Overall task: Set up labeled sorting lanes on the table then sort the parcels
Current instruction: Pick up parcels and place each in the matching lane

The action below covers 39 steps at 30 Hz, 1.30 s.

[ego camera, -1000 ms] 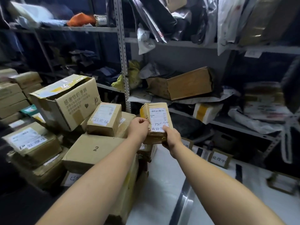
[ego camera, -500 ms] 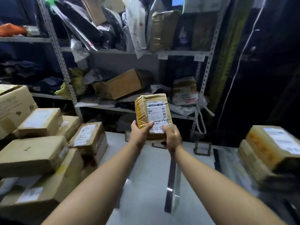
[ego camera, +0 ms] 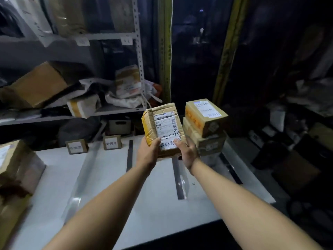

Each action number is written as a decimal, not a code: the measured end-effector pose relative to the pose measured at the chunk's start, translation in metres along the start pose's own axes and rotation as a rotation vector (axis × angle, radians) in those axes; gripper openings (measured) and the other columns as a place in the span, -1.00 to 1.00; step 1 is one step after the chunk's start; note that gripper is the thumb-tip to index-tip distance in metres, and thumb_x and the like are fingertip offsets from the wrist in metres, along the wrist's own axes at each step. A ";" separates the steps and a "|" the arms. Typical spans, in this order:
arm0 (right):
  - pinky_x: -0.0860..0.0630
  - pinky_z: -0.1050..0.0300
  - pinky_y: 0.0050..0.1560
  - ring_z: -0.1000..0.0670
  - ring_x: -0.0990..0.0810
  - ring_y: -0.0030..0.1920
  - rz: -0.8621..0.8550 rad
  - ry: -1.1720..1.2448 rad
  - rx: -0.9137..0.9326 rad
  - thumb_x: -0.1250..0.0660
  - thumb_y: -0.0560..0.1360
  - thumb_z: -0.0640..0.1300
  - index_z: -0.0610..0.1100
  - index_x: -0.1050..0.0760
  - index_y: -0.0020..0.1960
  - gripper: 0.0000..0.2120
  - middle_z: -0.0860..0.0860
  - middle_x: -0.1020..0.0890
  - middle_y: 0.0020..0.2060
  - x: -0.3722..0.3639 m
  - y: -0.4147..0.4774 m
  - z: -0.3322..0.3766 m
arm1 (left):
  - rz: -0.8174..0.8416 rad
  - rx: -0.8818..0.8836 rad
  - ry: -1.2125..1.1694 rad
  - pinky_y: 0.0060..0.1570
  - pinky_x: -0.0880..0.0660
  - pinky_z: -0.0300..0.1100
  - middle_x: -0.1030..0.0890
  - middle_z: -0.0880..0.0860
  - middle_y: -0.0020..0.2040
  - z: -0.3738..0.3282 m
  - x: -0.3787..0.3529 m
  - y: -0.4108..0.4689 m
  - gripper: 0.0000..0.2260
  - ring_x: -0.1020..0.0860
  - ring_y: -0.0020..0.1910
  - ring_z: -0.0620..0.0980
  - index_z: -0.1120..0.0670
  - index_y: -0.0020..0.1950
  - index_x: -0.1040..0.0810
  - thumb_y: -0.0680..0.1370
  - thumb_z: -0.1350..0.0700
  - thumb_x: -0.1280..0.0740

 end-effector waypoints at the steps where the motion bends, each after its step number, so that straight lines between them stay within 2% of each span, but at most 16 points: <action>1: -0.63 -0.10 0.21 -0.07 -0.70 0.14 -0.037 0.004 0.004 -0.43 0.43 0.06 -0.02 -0.61 0.23 -0.61 -0.03 -0.73 0.12 0.010 -0.004 -0.004 | 0.035 -0.016 0.008 -0.21 -0.61 -0.26 -0.69 0.07 0.10 0.003 -0.008 0.000 -0.73 -0.70 -0.03 -0.04 0.10 0.30 -0.49 0.62 0.08 -0.31; 3: -0.63 -0.07 0.21 -0.07 -0.69 0.17 -0.079 0.009 0.009 -0.41 0.45 0.02 0.00 -0.61 0.23 -0.64 -0.03 -0.71 0.16 0.025 -0.016 -0.005 | 0.109 -0.039 0.010 -0.18 -0.62 -0.23 -0.70 0.08 0.08 0.009 -0.023 -0.004 -0.74 -0.71 -0.03 -0.03 0.12 0.29 -0.52 0.62 0.08 -0.31; 6: -0.65 0.13 0.09 -0.01 -0.68 0.15 -0.117 -0.034 -0.014 -0.36 0.45 0.01 -0.02 -0.58 0.31 -0.57 0.00 -0.68 0.20 0.040 -0.035 -0.007 | 0.142 0.004 0.054 0.06 -0.63 0.03 -0.69 0.02 0.14 0.033 -0.034 -0.007 -0.54 -0.68 0.07 0.03 0.00 0.33 -0.51 0.49 -0.16 -0.34; 10: -0.63 0.16 0.03 -0.01 -0.68 0.14 -0.146 -0.110 -0.068 -0.36 0.44 0.06 -0.01 -0.59 0.33 -0.52 0.01 -0.70 0.18 0.053 -0.058 -0.012 | 0.178 0.056 0.136 0.18 -0.58 0.12 -0.64 -0.03 0.21 0.063 -0.036 -0.011 -0.40 -0.64 0.13 0.00 -0.09 0.37 -0.44 0.42 -0.35 -0.32; 13: -0.64 0.19 0.00 0.03 -0.70 0.10 -0.202 -0.110 -0.120 -0.37 0.44 0.07 0.04 -0.60 0.30 -0.56 0.04 -0.71 0.15 0.066 -0.076 -0.019 | 0.283 0.106 0.034 0.13 -0.61 0.03 -0.63 0.08 0.24 0.060 -0.046 -0.024 -0.41 -0.64 0.15 0.04 0.09 0.39 -0.42 0.50 -0.25 -0.33; 15: -0.60 0.25 -0.13 0.02 -0.70 0.06 -0.248 -0.121 -0.157 -0.36 0.42 0.10 0.05 -0.61 0.28 -0.56 0.03 -0.72 0.11 0.076 -0.088 -0.024 | 0.276 0.182 -0.019 0.02 -0.60 -0.09 -0.59 0.10 0.25 0.060 -0.053 -0.029 -0.51 -0.62 0.15 0.02 0.17 0.38 -0.39 0.60 -0.15 -0.29; 17: -0.55 0.26 -0.25 -0.02 -0.69 0.01 -0.293 -0.150 -0.192 -0.35 0.39 0.13 0.06 -0.62 0.22 -0.58 0.02 -0.73 0.05 0.089 -0.098 -0.029 | 0.239 0.213 0.029 -0.08 -0.49 -0.22 -0.52 0.04 0.22 0.059 -0.059 -0.034 -0.61 -0.54 0.12 -0.04 0.17 0.36 -0.35 0.65 -0.05 -0.24; 20: -0.56 0.24 -0.32 -0.01 -0.68 -0.06 -0.323 -0.138 -0.229 -0.34 0.37 0.12 0.09 -0.60 0.15 -0.63 0.01 -0.71 -0.01 0.106 -0.109 -0.034 | 0.197 0.205 0.067 0.09 -0.45 -0.10 -0.49 0.08 0.21 0.065 -0.067 -0.038 -0.67 -0.49 0.13 0.00 0.13 0.34 -0.36 0.66 -0.01 -0.23; 24: -0.65 0.10 -0.20 -0.07 -0.70 -0.03 -0.345 -0.129 -0.295 -0.38 0.38 0.10 0.01 -0.61 0.19 -0.59 -0.04 -0.72 0.00 0.135 -0.118 -0.049 | 0.121 0.173 0.112 0.19 -0.48 -0.02 -0.52 0.09 0.13 0.069 -0.083 -0.038 -0.80 -0.49 0.06 0.00 0.11 0.24 -0.43 0.66 0.05 -0.21; 26: -0.67 -0.02 -0.06 -0.12 -0.70 0.03 -0.343 -0.134 -0.339 -0.41 0.45 0.08 0.01 -0.61 0.18 -0.67 -0.05 -0.72 0.01 0.149 -0.118 -0.060 | 0.097 0.144 0.131 0.16 -0.50 -0.02 -0.53 0.08 0.08 0.070 -0.090 -0.037 -0.85 -0.50 0.04 0.01 0.11 0.19 -0.47 0.66 0.09 -0.21; 28: -0.66 0.02 -0.09 -0.12 -0.69 0.04 -0.326 -0.152 -0.375 -0.40 0.55 0.06 0.04 -0.60 0.17 -0.78 -0.05 -0.72 0.01 0.162 -0.115 -0.068 | 0.075 0.121 0.144 0.09 -0.51 -0.03 -0.54 0.09 0.02 0.070 -0.098 -0.036 -0.90 -0.51 -0.01 0.01 0.09 0.08 -0.51 0.65 0.12 -0.23; 30: -0.65 0.04 -0.06 -0.08 -0.68 0.03 -0.295 -0.178 -0.413 -0.36 0.60 0.04 0.03 -0.57 0.21 -0.79 -0.04 -0.70 0.01 0.171 -0.110 -0.073 | 0.057 0.130 0.158 0.01 -0.52 -0.05 -0.54 0.11 -0.04 0.072 -0.106 -0.035 -0.91 -0.51 -0.05 0.03 0.08 -0.03 -0.50 0.63 0.14 -0.24; 34: -0.65 -0.01 0.08 -0.06 -0.65 0.05 -0.241 -0.217 -0.483 -0.34 0.61 0.07 0.10 -0.53 0.10 -0.90 -0.02 -0.67 0.01 0.184 -0.097 -0.083 | 0.040 0.158 0.154 -0.06 -0.51 -0.06 -0.54 0.13 -0.06 0.072 -0.118 -0.034 -0.89 -0.54 -0.04 0.08 0.15 -0.03 -0.50 0.63 0.14 -0.24; 37: -0.64 -0.10 0.16 -0.09 -0.65 0.08 -0.212 -0.219 -0.522 -0.36 0.59 0.10 0.03 -0.54 0.21 -0.75 -0.06 -0.67 0.05 0.192 -0.081 -0.098 | 0.039 0.158 0.132 -0.16 -0.46 -0.15 -0.53 0.13 -0.07 0.072 -0.124 -0.030 -0.91 -0.52 -0.11 0.04 0.15 -0.04 -0.49 0.62 0.17 -0.24; 39: -0.63 -0.09 0.17 -0.09 -0.65 0.10 -0.193 -0.242 -0.560 -0.37 0.57 0.14 -0.03 -0.52 0.27 -0.65 -0.06 -0.68 0.07 0.194 -0.072 -0.111 | 0.033 0.157 0.117 -0.22 -0.43 -0.20 -0.53 0.11 -0.10 0.076 -0.125 -0.027 -0.90 -0.51 -0.15 0.02 0.14 -0.07 -0.51 0.62 0.19 -0.24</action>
Point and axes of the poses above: each hand's wrist, its own y-axis towards the middle knuckle, its own x-axis out of the back of the hand, z = x × y, the point moved 3 cm from there along y, towards the middle knuckle
